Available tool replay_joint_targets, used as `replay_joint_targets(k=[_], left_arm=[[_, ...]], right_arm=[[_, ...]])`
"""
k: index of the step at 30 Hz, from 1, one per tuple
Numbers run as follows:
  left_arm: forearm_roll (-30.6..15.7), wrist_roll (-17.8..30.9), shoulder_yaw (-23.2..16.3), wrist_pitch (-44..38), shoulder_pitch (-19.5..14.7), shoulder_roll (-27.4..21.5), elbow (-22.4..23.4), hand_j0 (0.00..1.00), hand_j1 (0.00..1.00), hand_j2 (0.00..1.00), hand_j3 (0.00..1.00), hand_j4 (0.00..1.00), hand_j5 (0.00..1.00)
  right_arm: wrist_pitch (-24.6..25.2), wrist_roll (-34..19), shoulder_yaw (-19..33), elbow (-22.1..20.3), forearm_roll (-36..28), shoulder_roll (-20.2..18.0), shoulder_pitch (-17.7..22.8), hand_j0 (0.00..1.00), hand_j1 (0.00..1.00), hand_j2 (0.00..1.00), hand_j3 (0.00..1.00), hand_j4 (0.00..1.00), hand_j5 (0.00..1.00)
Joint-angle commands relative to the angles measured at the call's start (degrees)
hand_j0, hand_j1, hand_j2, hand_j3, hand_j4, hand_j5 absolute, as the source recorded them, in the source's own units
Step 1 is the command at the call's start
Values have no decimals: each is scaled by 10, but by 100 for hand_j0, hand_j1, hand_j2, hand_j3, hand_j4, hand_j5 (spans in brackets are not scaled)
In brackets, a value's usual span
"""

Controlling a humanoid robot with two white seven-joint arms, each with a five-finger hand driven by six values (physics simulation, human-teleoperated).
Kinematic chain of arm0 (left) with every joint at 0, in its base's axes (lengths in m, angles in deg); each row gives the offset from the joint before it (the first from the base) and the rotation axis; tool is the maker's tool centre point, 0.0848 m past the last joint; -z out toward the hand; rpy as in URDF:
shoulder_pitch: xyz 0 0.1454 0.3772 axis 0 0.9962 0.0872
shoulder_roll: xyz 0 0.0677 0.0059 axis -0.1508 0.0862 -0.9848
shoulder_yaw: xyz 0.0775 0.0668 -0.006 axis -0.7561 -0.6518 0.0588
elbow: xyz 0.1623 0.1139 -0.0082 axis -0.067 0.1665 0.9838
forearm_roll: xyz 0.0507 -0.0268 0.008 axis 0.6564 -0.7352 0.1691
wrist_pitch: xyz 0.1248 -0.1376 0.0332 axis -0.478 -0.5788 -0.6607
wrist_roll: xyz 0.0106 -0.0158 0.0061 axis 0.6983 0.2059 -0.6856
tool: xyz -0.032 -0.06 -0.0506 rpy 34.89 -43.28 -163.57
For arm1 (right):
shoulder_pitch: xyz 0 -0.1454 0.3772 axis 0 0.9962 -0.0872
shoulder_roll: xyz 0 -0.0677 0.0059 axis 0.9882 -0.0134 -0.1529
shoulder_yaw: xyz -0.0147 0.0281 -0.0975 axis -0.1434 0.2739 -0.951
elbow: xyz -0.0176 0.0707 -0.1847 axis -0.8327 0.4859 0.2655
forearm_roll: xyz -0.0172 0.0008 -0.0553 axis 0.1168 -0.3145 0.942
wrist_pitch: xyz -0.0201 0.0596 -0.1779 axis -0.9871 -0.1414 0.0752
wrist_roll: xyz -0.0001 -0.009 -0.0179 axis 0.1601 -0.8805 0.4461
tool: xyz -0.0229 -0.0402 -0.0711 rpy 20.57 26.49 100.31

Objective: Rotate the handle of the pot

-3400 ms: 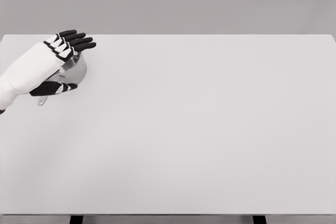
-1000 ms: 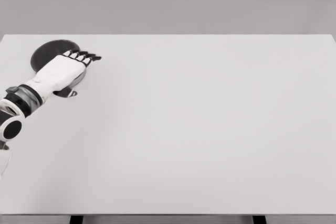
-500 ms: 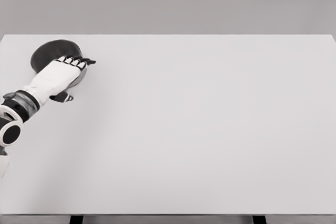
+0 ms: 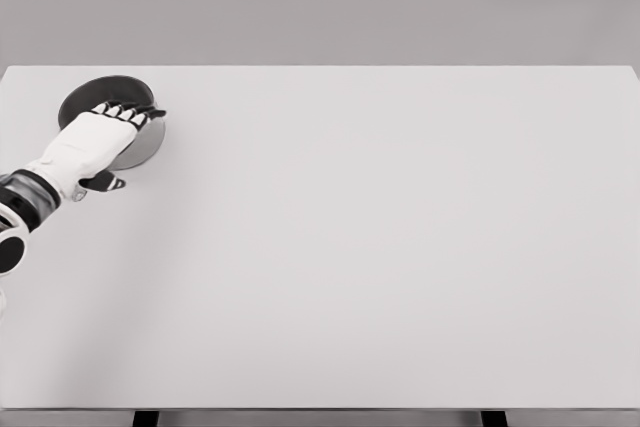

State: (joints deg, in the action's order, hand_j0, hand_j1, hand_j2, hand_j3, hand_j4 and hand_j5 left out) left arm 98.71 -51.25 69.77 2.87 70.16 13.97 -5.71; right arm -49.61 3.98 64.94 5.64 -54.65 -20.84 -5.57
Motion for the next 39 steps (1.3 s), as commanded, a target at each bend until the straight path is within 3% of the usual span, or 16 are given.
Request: replay_joint_targets(k=[1, 39], left_arm=[[-1, 0, 7, -1, 0, -2, 2, 100, 100, 100, 100, 100, 100], [16, 0, 37, -1, -9, -38, 49, 100, 100, 100, 100, 100, 100]], right_arm=[[0, 0, 0, 0, 0, 0, 0, 100, 100, 100, 100, 100, 100], [0, 0, 0, 0, 0, 0, 0, 100, 100, 100, 100, 100, 100]])
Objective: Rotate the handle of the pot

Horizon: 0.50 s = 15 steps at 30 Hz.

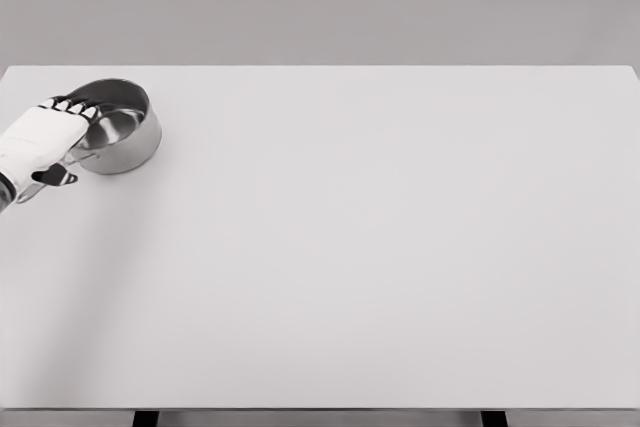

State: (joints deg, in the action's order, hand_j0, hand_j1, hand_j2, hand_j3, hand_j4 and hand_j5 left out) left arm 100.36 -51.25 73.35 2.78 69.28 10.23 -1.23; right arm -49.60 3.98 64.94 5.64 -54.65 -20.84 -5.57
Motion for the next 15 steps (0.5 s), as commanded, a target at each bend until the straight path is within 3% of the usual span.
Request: replay_joint_targets(k=[1, 15], left_arm=[[0, 0, 2, -1, 0, -5, 4, 100, 100, 100, 100, 100, 100], [0, -8, 6, -1, -9, -21, 28, 100, 100, 100, 100, 100, 100]], right_arm=[[0, 0, 0, 0, 0, 0, 0, 100, 100, 100, 100, 100, 100], [-1, 0, 0, 0, 0, 0, 0, 100, 100, 100, 100, 100, 100]])
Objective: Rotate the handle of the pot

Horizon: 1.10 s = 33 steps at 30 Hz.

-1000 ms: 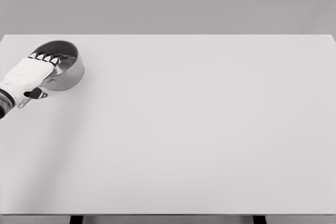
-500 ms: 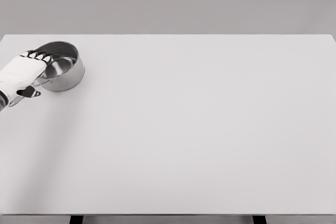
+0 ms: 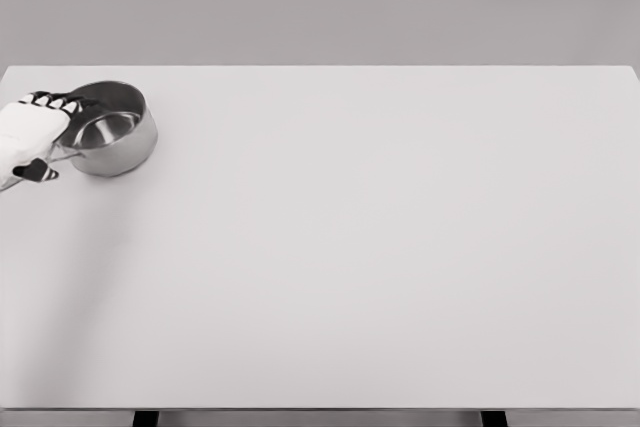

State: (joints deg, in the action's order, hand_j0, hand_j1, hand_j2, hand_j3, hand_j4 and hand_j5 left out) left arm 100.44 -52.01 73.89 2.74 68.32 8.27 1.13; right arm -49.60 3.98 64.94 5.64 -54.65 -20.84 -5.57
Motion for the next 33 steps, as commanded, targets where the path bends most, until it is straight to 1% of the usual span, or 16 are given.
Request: replay_joint_targets(k=[1, 6, 8, 9, 13, 16, 27, 30, 33], left_arm=[[0, -1, 0, 0, 0, -3, 7, 100, 100, 100, 100, 100, 100], [0, -1, -2, 0, -7, -3, 22, 100, 100, 100, 100, 100, 100], [22, -5, -2, 0, -13, -2, 30, 100, 100, 100, 100, 100, 100], [22, -4, -2, 0, -13, -1, 33, 100, 100, 100, 100, 100, 100], [22, -9, -4, 0, -14, 0, 36, 100, 100, 100, 100, 100, 100], [23, -9, -6, 0, -28, 1, 54, 100, 100, 100, 100, 100, 100], [23, -21, -10, 0, -48, 2, 86, 100, 100, 100, 100, 100, 100], [24, -21, -11, 0, -53, 2, 88, 100, 100, 100, 100, 100, 100], [24, -21, -13, 0, -66, 2, 107, 100, 100, 100, 100, 100, 100]], right_arm=[[0, 0, 0, 0, 0, 0, 0, 100, 100, 100, 100, 100, 100], [0, 0, 0, 0, 0, 0, 0, 100, 100, 100, 100, 100, 100], [0, 0, 0, 0, 0, 0, 0, 100, 100, 100, 100, 100, 100], [0, 0, 0, 0, 0, 0, 0, 100, 100, 100, 100, 100, 100], [0, 0, 0, 0, 0, 0, 0, 100, 100, 100, 100, 100, 100], [0, 0, 0, 0, 0, 0, 0, 100, 100, 100, 100, 100, 100], [0, 0, 0, 0, 0, 0, 0, 100, 100, 100, 100, 100, 100], [0, 0, 0, 0, 0, 0, 0, 100, 100, 100, 100, 100, 100], [0, 0, 0, 0, 0, 0, 0, 100, 100, 100, 100, 100, 100]])
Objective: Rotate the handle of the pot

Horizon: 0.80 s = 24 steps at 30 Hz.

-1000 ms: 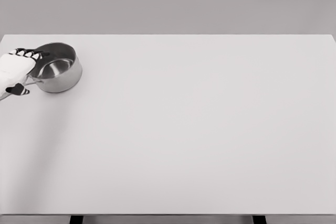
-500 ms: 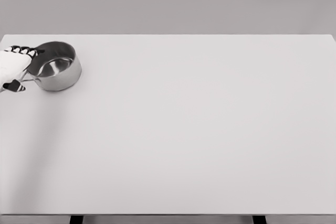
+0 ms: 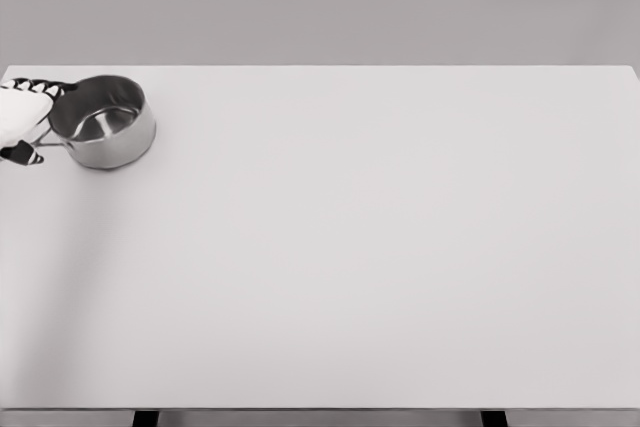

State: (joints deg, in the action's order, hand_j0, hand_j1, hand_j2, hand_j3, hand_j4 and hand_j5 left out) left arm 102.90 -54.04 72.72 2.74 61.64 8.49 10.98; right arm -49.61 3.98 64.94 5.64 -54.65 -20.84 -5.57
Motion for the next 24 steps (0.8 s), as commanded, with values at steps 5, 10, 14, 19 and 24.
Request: replay_joint_targets(k=[5, 10, 14, 19, 24], left_arm=[[0, -1, -1, 0, -10, 0, 24, 100, 100, 100, 100, 100, 100], [0, -6, -2, 0, -18, 0, 38, 100, 100, 100, 100, 100, 100], [0, -9, -10, 0, -36, 0, 59, 100, 100, 100, 100, 100, 100], [0, -14, -14, 0, -49, 1, 77, 100, 100, 100, 100, 100, 100], [0, -22, -26, 0, -65, 1, 100, 100, 100, 100, 100, 100, 100]], right_arm=[[-1, 0, 0, 0, 0, 0, 0, 100, 100, 100, 100, 100, 100], [0, 0, 0, 0, 0, 0, 0, 100, 100, 100, 100, 100, 100], [0, 0, 0, 0, 0, 0, 0, 100, 100, 100, 100, 100, 100], [0, 0, 0, 0, 0, 0, 0, 100, 100, 100, 100, 100, 100], [0, 0, 0, 0, 0, 0, 0, 100, 100, 100, 100, 100, 100]])
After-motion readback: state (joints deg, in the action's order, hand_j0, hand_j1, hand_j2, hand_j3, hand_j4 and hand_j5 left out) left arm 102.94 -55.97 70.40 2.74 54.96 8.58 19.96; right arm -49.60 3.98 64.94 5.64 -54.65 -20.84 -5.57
